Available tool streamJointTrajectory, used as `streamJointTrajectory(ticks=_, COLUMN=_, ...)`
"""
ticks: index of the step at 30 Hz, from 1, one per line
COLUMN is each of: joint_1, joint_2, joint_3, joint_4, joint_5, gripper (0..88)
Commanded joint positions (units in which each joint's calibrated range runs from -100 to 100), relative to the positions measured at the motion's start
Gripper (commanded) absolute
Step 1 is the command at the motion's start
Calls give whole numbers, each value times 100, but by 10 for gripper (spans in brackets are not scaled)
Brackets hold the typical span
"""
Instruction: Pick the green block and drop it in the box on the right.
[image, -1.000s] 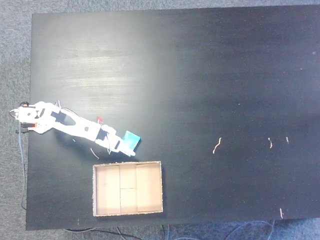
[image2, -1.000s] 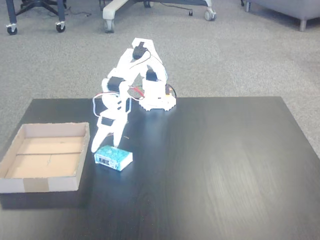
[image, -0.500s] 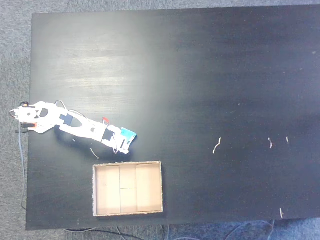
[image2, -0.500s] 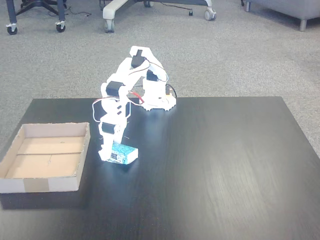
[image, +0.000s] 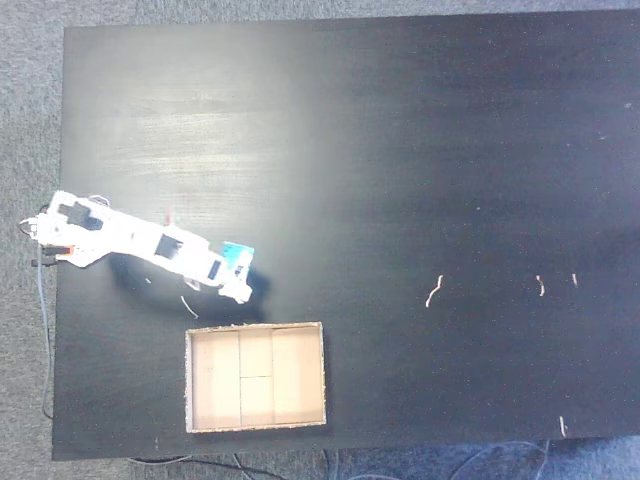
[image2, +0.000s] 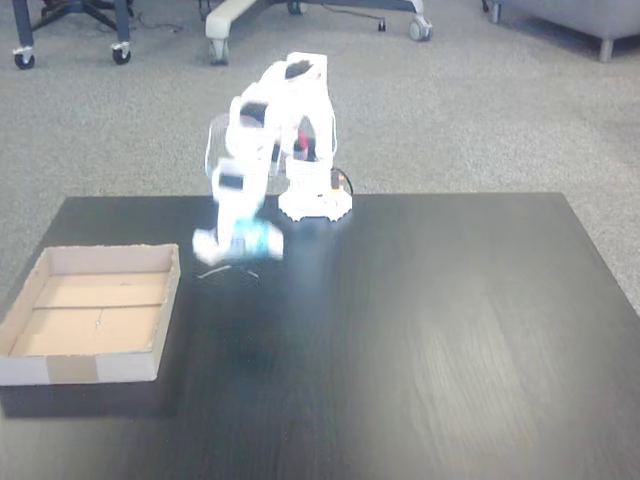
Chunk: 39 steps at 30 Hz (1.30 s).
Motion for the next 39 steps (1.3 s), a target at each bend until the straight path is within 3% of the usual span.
streamJointTrajectory(ticks=1, joint_1=447, joint_2=-1115, joint_3=-41, joint_4=51, joint_5=34, gripper=74)
streamJointTrajectory(ticks=6, joint_1=2010, joint_2=-887, joint_3=-458, joint_4=-328, joint_5=-166, gripper=140)
streamJointTrajectory(ticks=8, joint_1=2432, joint_2=-455, joint_3=-540, joint_4=-683, joint_5=78, gripper=150)
streamJointTrajectory(ticks=11, joint_1=2585, joint_2=705, joint_3=-1220, joint_4=-989, joint_5=171, gripper=155)
streamJointTrajectory(ticks=14, joint_1=2348, joint_2=2602, joint_3=-3142, joint_4=-634, joint_5=205, gripper=169)
streamJointTrajectory(ticks=16, joint_1=2148, joint_2=3584, joint_3=-4003, joint_4=-576, joint_5=293, gripper=284)
streamJointTrajectory(ticks=17, joint_1=2056, joint_2=3779, joint_3=-4030, joint_4=-609, joint_5=381, gripper=411)
streamJointTrajectory(ticks=21, joint_1=1941, joint_2=3262, joint_3=-2979, joint_4=-840, joint_5=449, gripper=515)
streamJointTrajectory(ticks=23, joint_1=1941, joint_2=2390, joint_3=-1891, joint_4=-1096, joint_5=469, gripper=450)
streamJointTrajectory(ticks=24, joint_1=1888, joint_2=1671, joint_3=-1048, joint_4=-1377, joint_5=459, gripper=331)
streamJointTrajectory(ticks=26, joint_1=1612, joint_2=-328, joint_3=1228, joint_4=-2335, joint_5=454, gripper=1)
streamJointTrajectory(ticks=29, joint_1=608, joint_2=-3613, joint_3=4238, joint_4=-3508, joint_5=342, gripper=1)
streamJointTrajectory(ticks=34, joint_1=-1921, joint_2=-7669, joint_3=6296, joint_4=-1402, joint_5=205, gripper=1)
streamJointTrajectory(ticks=37, joint_1=-2242, joint_2=-9075, joint_3=7629, joint_4=-865, joint_5=308, gripper=1)
streamJointTrajectory(ticks=39, joint_1=-2327, joint_2=-9354, joint_3=8517, joint_4=-1113, joint_5=498, gripper=1)
